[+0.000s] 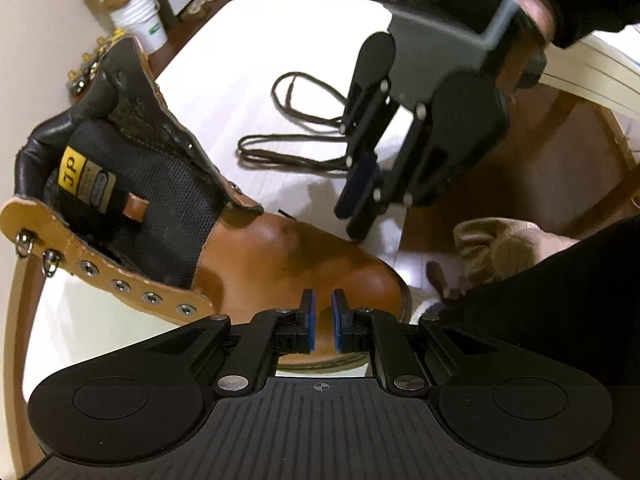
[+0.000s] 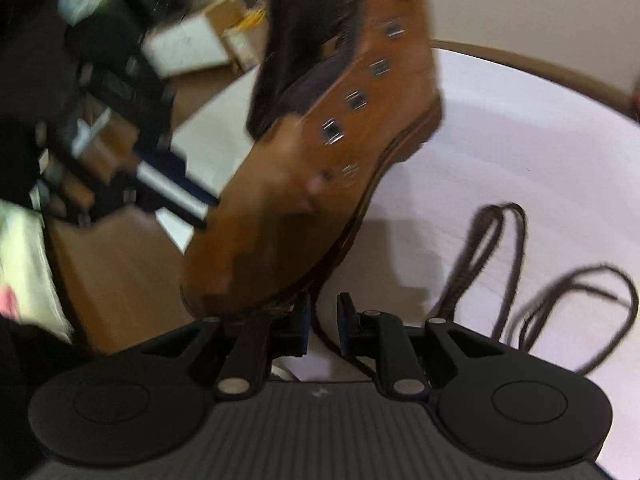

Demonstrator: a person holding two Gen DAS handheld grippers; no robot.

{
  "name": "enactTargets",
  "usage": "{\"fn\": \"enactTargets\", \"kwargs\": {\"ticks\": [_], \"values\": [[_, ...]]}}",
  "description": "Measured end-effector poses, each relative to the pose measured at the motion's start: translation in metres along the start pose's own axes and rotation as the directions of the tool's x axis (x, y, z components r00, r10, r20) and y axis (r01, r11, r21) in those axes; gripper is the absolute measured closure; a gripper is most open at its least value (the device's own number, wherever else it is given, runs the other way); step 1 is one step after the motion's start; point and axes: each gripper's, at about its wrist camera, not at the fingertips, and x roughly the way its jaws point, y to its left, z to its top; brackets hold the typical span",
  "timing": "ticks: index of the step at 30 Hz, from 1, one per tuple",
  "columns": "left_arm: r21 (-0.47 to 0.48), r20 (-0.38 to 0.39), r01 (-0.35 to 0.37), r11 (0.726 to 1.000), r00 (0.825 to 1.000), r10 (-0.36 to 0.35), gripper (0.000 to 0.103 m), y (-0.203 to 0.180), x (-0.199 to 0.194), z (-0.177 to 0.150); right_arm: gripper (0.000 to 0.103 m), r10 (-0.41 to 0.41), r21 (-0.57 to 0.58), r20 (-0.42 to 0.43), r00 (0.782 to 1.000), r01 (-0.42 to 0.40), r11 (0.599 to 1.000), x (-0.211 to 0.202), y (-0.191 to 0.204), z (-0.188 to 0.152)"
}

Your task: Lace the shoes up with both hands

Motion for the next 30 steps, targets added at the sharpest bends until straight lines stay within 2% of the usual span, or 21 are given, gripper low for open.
{"fn": "enactTargets", "kwargs": {"ticks": [8,12,17,24,26,30], "values": [[-0.016,-0.015,-0.012,1.0,1.0,0.011,0.093,-0.004,0.0,-0.003,0.093,-0.04,-0.004,0.016,0.999,0.04,0.999,0.011,0.005,-0.001],[0.013,-0.021,-0.026,1.0,0.999,0.027,0.093,-0.008,-0.001,-0.003,0.097,-0.122,-0.073,0.0,0.993,0.122,0.99,0.013,0.02,0.001],[0.011,-0.01,-0.038,0.999,0.999,0.038,0.093,-0.008,-0.003,-0.003,0.095,-0.253,-0.084,-0.068,0.965,0.247,0.965,0.011,0.024,0.005],[0.008,0.046,-0.028,1.0,0.999,0.028,0.091,-0.004,-0.005,0.001,0.102,-0.228,-0.098,-0.087,0.97,0.219,0.971,0.003,0.014,0.008],[0.016,0.07,-0.015,1.0,0.997,0.014,0.087,0.001,-0.008,0.003,0.102,-0.213,-0.159,-0.068,0.975,0.2,0.967,-0.016,0.019,0.012],[0.077,0.095,-0.035,0.996,0.995,0.028,0.086,0.01,-0.007,0.005,0.102,-0.173,-0.274,-0.056,0.983,0.152,0.95,-0.045,0.033,0.021]]}}
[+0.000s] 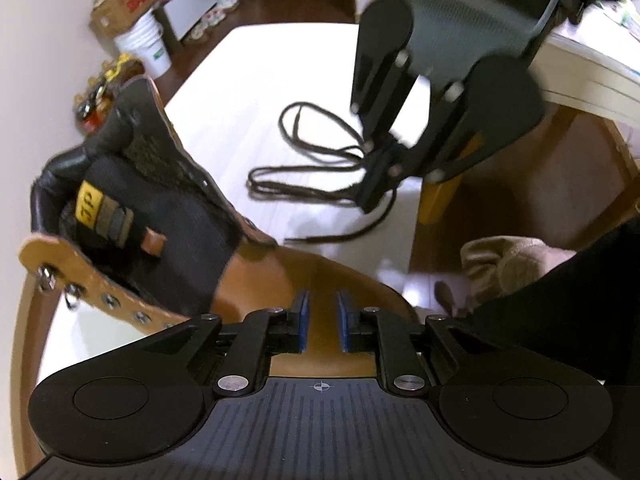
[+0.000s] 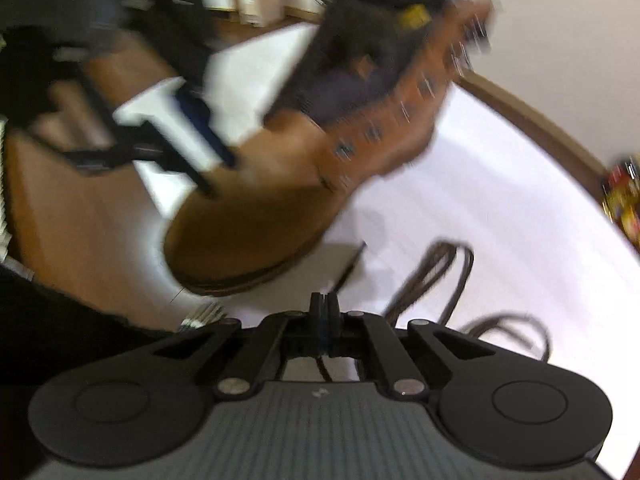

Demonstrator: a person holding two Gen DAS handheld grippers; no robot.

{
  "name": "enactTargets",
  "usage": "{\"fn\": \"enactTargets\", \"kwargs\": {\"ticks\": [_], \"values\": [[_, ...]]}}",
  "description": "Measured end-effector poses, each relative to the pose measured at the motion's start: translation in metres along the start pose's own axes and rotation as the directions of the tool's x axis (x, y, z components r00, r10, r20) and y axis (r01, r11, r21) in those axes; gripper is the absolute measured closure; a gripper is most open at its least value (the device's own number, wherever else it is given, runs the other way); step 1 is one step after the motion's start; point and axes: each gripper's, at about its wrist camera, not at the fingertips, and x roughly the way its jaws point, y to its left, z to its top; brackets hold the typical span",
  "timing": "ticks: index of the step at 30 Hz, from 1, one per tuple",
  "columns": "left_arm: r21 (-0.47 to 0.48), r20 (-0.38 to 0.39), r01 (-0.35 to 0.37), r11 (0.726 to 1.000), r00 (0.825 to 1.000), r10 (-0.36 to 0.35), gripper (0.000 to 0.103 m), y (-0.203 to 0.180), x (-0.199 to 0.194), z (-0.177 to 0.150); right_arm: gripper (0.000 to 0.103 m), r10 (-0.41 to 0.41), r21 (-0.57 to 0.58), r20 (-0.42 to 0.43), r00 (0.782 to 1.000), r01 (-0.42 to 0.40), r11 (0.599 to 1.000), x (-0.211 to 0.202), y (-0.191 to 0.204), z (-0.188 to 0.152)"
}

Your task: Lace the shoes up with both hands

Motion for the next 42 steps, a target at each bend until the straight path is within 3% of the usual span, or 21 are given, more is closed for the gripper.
{"fn": "enactTargets", "kwargs": {"ticks": [2,3,5,8,13,17,19,21,26,30,33,35,42], "values": [[0.012,-0.003,-0.018,1.0,1.0,0.018,0.086,0.002,0.002,0.0,0.101,0.004,-0.039,-0.023,1.0,-0.005,0.999,-0.008,-0.001,0.006],[0.019,-0.007,-0.03,0.999,1.0,0.03,0.086,0.003,0.003,-0.001,0.101,-0.002,-0.01,-0.043,0.999,0.002,1.0,-0.004,-0.007,0.007],[0.016,-0.01,-0.045,0.999,0.999,0.046,0.086,0.004,0.004,-0.002,0.089,-0.026,0.042,-0.07,0.997,0.029,0.999,0.001,-0.009,0.0],[-0.019,-0.006,-0.044,0.999,0.999,0.044,0.086,0.003,0.001,-0.005,0.087,-0.079,0.143,-0.058,0.995,0.087,0.986,0.02,-0.014,0.0],[-0.059,-0.023,-0.019,0.998,1.0,0.018,0.086,-0.003,0.001,-0.014,0.087,-0.124,0.265,-0.029,0.992,0.128,0.956,0.055,-0.017,0.008],[-0.073,-0.037,-0.003,0.997,0.999,0.001,0.086,-0.004,0.003,-0.02,0.087,-0.135,0.281,-0.036,0.99,0.139,0.949,0.072,-0.012,0.01],[-0.076,-0.037,-0.004,0.997,0.999,0.001,0.086,-0.002,0.003,-0.021,0.088,-0.152,0.268,-0.034,0.988,0.155,0.951,0.072,-0.008,0.01],[-0.077,-0.037,-0.007,0.997,0.999,0.004,0.086,0.0,0.004,-0.022,0.1,-0.157,0.256,-0.032,0.987,0.16,0.953,0.072,-0.004,0.008],[-0.076,-0.003,-0.014,0.997,1.0,0.013,0.086,0.007,-0.001,-0.021,0.101,-0.117,0.304,-0.019,0.993,0.118,0.946,0.05,-0.01,0.001],[-0.062,0.036,-0.008,0.998,0.999,0.01,0.086,0.011,-0.007,-0.018,0.101,-0.081,0.247,0.047,0.996,0.067,0.967,0.009,-0.009,0.006],[-0.032,0.062,0.006,0.999,0.998,-0.004,0.086,0.013,-0.013,-0.015,0.101,-0.059,0.158,0.081,0.995,0.045,0.986,-0.012,-0.003,0.013],[-0.005,0.067,0.011,1.0,0.998,-0.01,0.086,0.012,-0.016,-0.015,0.101,-0.018,0.038,0.111,0.994,0.014,0.999,-0.023,0.007,0.021],[0.113,0.042,0.062,0.992,0.997,-0.067,0.086,0.003,-0.016,-0.022,0.101,0.064,-0.23,0.123,0.99,-0.034,0.973,-0.008,0.06,0.053]]}}
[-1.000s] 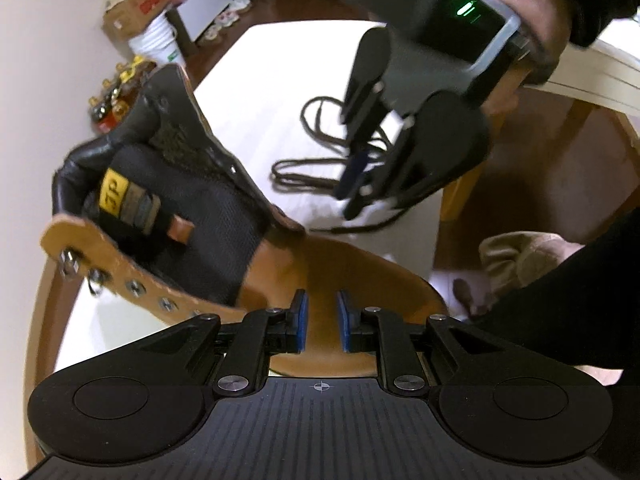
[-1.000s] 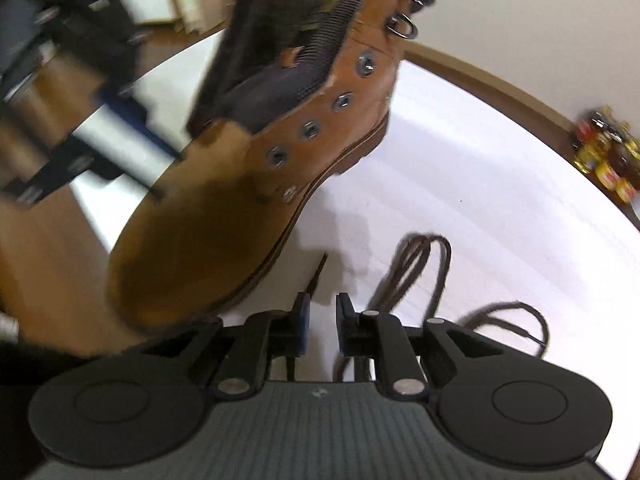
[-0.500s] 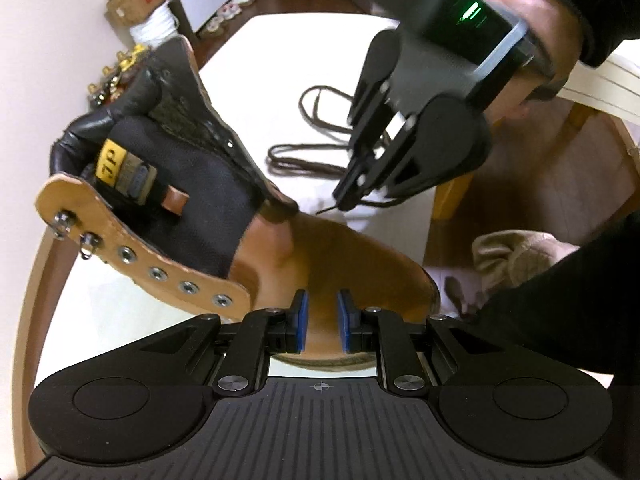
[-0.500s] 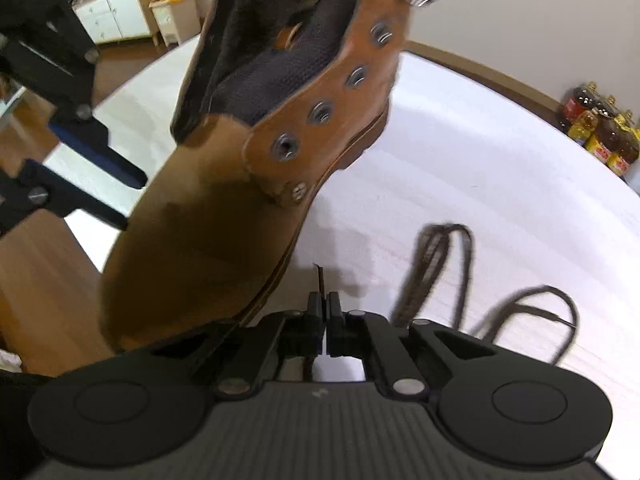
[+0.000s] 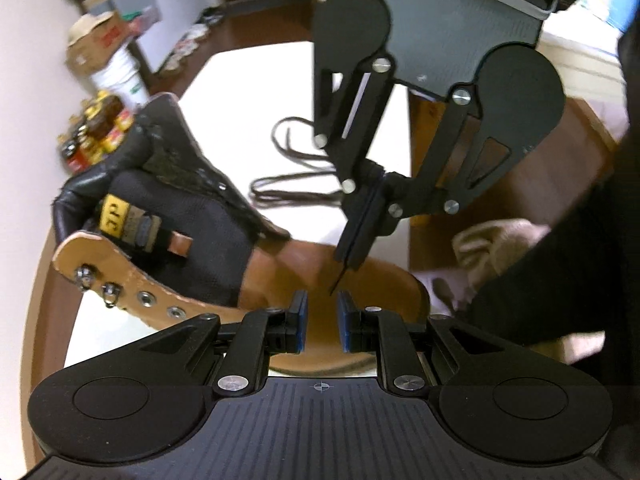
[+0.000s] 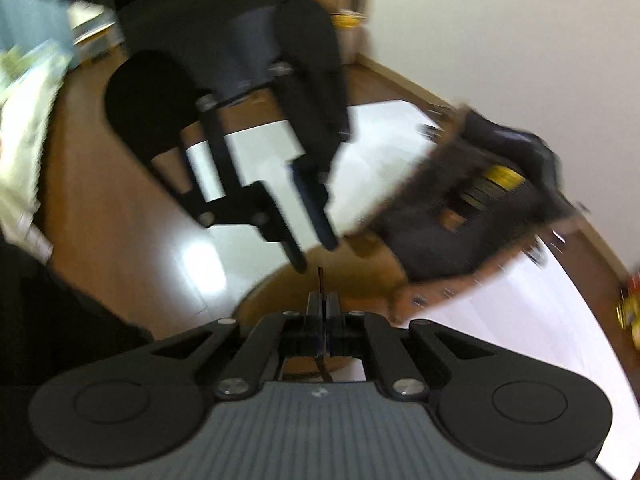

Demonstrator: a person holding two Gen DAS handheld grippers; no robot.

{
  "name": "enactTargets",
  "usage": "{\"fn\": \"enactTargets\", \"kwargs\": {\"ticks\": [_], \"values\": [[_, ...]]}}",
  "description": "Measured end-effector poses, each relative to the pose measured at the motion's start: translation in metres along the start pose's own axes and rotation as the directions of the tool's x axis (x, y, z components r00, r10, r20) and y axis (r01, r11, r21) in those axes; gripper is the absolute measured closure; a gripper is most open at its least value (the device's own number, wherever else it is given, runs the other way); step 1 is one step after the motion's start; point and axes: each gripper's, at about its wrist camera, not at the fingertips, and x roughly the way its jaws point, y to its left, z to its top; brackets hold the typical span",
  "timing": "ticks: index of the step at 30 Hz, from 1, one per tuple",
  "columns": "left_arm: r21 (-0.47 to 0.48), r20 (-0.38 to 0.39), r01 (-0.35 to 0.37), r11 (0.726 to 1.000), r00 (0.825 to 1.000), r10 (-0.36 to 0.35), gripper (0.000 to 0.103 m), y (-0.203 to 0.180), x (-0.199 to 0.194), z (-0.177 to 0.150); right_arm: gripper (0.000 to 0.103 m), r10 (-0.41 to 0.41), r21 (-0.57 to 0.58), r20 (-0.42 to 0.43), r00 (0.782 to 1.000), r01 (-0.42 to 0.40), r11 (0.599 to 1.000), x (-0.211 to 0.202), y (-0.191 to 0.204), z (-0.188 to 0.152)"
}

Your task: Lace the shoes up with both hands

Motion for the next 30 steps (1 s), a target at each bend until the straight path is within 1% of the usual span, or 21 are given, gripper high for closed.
{"fn": "enactTargets", "kwargs": {"ticks": [2,6,10,12,13,15,17,20,21,22,23,24,25,26,27,28,29,30], "values": [[0.017,-0.005,0.017,1.0,1.0,-0.017,0.086,-0.003,0.002,-0.003,0.101,0.018,-0.045,0.0,1.0,-0.018,0.999,-0.001,0.004,0.002],[0.039,-0.002,0.053,0.998,0.999,-0.053,0.086,-0.007,0.005,-0.007,0.101,0.026,-0.083,-0.001,1.0,-0.026,0.996,-0.007,0.004,0.006],[0.053,-0.004,0.062,0.997,0.998,-0.062,0.086,-0.006,0.009,-0.008,0.101,0.033,-0.12,-0.006,0.999,-0.033,0.992,-0.004,0.005,0.007],[0.04,-0.001,0.089,0.995,0.996,-0.089,0.09,-0.002,0.009,-0.008,0.101,0.038,-0.133,-0.006,0.999,-0.039,0.99,-0.008,0.008,0.007],[0.034,0.0,0.103,0.994,0.995,-0.103,0.097,0.0,0.01,-0.008,0.101,0.039,-0.139,-0.006,0.999,-0.04,0.99,-0.007,0.008,0.008],[0.019,-0.003,0.118,0.993,0.993,-0.118,0.099,0.003,0.012,-0.007,0.101,0.039,-0.142,0.0,0.999,-0.039,0.989,-0.009,0.008,0.009],[0.006,-0.003,0.114,0.994,0.994,-0.114,0.101,0.005,0.013,-0.008,0.101,0.038,-0.136,0.003,0.999,-0.037,0.99,-0.009,0.007,0.009],[-0.033,0.003,0.111,0.993,0.994,-0.111,0.101,0.008,0.011,-0.008,0.1,0.04,-0.062,0.01,0.999,-0.039,0.997,-0.012,0.001,0.007],[-0.049,0.0,0.105,0.993,0.994,-0.105,0.101,0.009,0.011,-0.009,0.1,0.043,0.038,0.01,0.999,-0.043,0.998,-0.015,-0.006,0.004],[-0.059,-0.003,0.104,0.993,0.995,-0.104,0.101,0.009,0.011,-0.01,0.1,0.045,0.157,0.01,0.999,-0.046,0.987,-0.017,-0.014,0.0],[-0.072,-0.007,0.103,0.992,0.995,-0.104,0.101,0.01,0.01,-0.011,0.099,0.044,0.222,0.01,0.999,-0.045,0.974,-0.018,-0.019,-0.003],[-0.082,-0.01,0.099,0.992,0.995,-0.1,0.101,0.01,0.01,-0.013,0.099,0.049,0.382,0.018,0.999,-0.052,0.923,-0.022,-0.028,-0.012],[-0.091,-0.014,0.094,0.991,0.995,-0.095,0.101,0.009,0.009,-0.015,0.094,0.059,0.542,0.031,0.998,-0.066,0.838,-0.025,-0.038,-0.023],[-0.1,-0.017,0.088,0.991,0.996,-0.09,0.101,0.009,0.008,-0.016,0.092,0.066,0.614,0.039,0.997,-0.076,0.786,-0.026,-0.042,-0.029],[-0.104,-0.015,0.083,0.991,0.996,-0.085,0.101,0.009,0.006,-0.018,0.092,0.079,0.721,0.059,0.995,-0.097,0.686,-0.027,-0.046,-0.04],[-0.107,-0.011,0.077,0.991,0.997,-0.079,0.101,0.009,0.004,-0.019,0.092,0.094,0.848,0.101,0.99,-0.135,0.513,-0.026,-0.049,-0.056],[-0.112,-0.002,0.078,0.991,0.997,-0.078,0.101,0.009,0.002,-0.021,0.089,0.096,0.9,0.131,0.987,-0.159,0.407,-0.025,-0.049,-0.065],[-0.114,0.007,0.08,0.99,0.997,-0.079,0.101,0.009,-0.001,-0.023,0.088,0.095,0.928,0.157,0.983,-0.18,0.326,-0.023,-0.049,-0.071]]}}
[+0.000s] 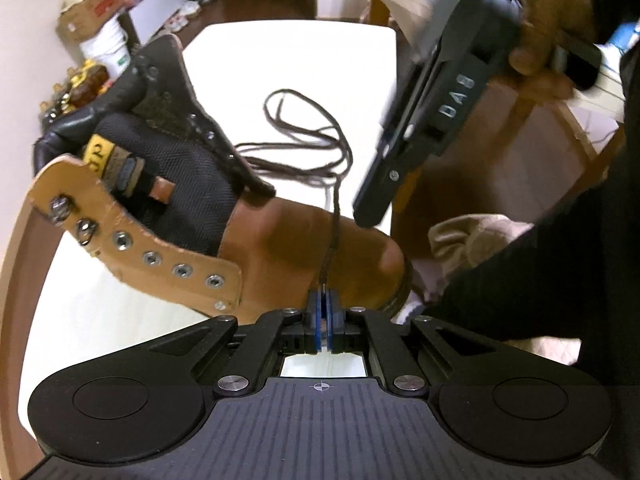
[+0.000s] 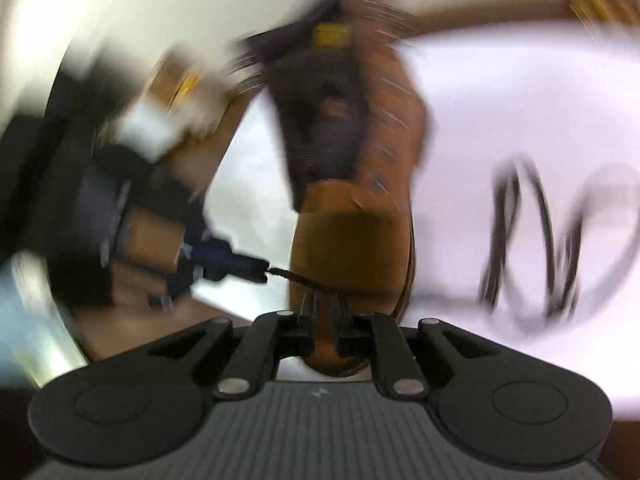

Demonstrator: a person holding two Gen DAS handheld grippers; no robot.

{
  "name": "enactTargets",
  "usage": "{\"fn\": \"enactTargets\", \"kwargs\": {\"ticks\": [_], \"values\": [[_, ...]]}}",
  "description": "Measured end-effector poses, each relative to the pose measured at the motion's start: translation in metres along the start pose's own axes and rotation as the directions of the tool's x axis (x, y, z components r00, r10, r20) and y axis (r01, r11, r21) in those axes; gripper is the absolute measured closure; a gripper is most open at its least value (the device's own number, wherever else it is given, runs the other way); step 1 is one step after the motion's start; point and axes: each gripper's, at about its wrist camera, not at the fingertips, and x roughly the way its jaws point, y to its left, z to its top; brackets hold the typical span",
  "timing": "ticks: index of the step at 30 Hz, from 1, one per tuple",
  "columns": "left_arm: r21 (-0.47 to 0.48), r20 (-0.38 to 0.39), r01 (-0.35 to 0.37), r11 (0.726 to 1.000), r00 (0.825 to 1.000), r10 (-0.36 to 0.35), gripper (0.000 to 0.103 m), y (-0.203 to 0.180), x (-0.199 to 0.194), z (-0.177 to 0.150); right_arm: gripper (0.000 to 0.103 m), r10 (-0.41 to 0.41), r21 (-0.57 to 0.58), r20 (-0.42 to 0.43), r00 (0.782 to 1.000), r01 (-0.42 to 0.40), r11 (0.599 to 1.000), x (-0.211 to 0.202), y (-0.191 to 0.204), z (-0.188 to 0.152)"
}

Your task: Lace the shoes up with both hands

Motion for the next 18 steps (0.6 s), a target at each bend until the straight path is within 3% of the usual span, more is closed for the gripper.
{"fn": "enactTargets", "kwargs": {"ticks": [1,2,3,5,7,8,14,16,17,18], "values": [[0.003,0.011,0.005,1.0,1.0,-0.005,0.101,0.001,-0.002,-0.002,0.087,0.056,0.175,0.034,0.998,-0.061,0.983,0.002,-0.011,-0.008],[0.008,0.023,0.011,1.0,1.0,-0.011,0.101,0.002,-0.005,-0.004,0.087,0.114,0.352,0.096,0.989,-0.141,0.925,0.006,-0.02,-0.019],[0.017,0.044,0.018,1.0,0.999,-0.019,0.101,0.003,-0.009,-0.008,0.087,0.144,0.454,0.152,0.978,-0.199,0.869,0.012,-0.024,-0.027],[0.03,0.067,0.03,0.999,0.997,-0.032,0.101,0.008,-0.011,-0.012,0.087,0.151,0.549,0.236,0.96,-0.26,0.794,0.025,-0.025,-0.038],[0.068,0.079,0.046,0.997,0.996,-0.051,0.101,0.013,-0.015,-0.02,0.086,0.14,0.608,0.293,0.946,-0.298,0.736,0.033,-0.022,-0.05],[0.08,0.083,0.049,0.996,0.995,-0.056,0.101,0.015,-0.016,-0.022,0.086,0.141,0.651,0.338,0.931,-0.339,0.679,0.04,-0.02,-0.059],[0.159,0.097,0.076,0.984,0.991,-0.093,0.101,0.022,-0.021,-0.033,0.087,0.109,0.727,0.463,0.88,-0.448,0.52,0.063,-0.01,-0.084],[0.169,0.102,0.082,0.982,0.99,-0.1,0.101,0.024,-0.02,-0.032,0.088,0.11,0.735,0.479,0.871,-0.467,0.491,0.058,-0.012,-0.092],[0.172,0.102,0.087,0.981,0.989,-0.105,0.101,0.026,-0.019,-0.031,0.098,0.11,0.738,0.488,0.866,-0.477,0.477,0.063,-0.016,-0.094],[0.17,0.1,0.087,0.982,0.99,-0.105,0.101,0.027,-0.017,-0.031,0.1,0.114,0.738,0.49,0.864,-0.481,0.474,0.066,-0.019,-0.094]]}}
